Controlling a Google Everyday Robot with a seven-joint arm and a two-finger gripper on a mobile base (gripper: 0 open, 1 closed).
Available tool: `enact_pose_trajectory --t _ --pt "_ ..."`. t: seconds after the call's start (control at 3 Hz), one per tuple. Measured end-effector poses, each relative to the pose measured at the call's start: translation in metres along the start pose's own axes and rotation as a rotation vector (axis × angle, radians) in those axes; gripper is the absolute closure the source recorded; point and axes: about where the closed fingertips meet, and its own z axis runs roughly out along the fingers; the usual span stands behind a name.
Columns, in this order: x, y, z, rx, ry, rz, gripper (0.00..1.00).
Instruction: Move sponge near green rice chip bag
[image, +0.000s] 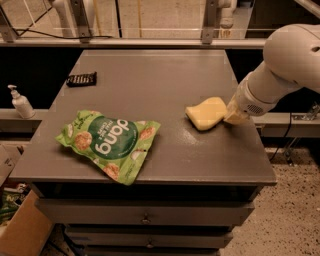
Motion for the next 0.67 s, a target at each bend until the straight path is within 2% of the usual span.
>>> enact_pose_trajectory --t 0.33,0.67 --pt "-0.002 -0.002 -0.005 0.0 0.0 0.0 1.0" --pt "-0.015 0.025 -0.01 -0.043 -0.011 -0.057 1.0"
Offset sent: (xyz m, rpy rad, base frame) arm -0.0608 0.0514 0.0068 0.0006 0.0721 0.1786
